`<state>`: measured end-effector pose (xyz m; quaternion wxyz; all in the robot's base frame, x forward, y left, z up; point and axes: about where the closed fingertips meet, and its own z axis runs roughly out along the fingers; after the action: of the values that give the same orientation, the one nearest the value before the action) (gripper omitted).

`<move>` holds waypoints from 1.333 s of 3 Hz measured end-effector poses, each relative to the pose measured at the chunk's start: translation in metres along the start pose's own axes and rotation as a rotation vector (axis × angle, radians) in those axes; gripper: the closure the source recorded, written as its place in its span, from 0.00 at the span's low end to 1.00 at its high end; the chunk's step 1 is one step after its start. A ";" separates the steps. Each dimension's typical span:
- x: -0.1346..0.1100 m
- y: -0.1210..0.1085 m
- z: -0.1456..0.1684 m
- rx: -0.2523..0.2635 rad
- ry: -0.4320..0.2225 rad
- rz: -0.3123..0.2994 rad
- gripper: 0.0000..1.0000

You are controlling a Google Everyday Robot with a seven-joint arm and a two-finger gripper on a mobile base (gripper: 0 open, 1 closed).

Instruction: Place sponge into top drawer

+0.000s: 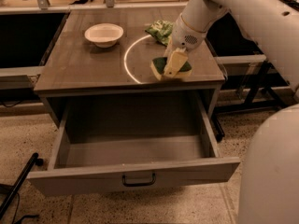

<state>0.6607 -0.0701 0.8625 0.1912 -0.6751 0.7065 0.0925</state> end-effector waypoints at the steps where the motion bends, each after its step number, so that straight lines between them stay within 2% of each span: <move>1: 0.003 0.009 0.004 0.005 0.002 0.026 1.00; 2: 0.001 0.030 0.002 0.040 0.004 0.082 1.00; 3: -0.007 0.061 0.005 0.074 0.009 0.132 1.00; 4: -0.013 0.082 0.018 0.074 0.017 0.177 1.00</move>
Offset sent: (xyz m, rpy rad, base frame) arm -0.0584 0.0020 -0.0102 0.0066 -0.0051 -0.1664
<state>0.5821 -0.0450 0.8408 0.2010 -0.6032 0.7680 0.0771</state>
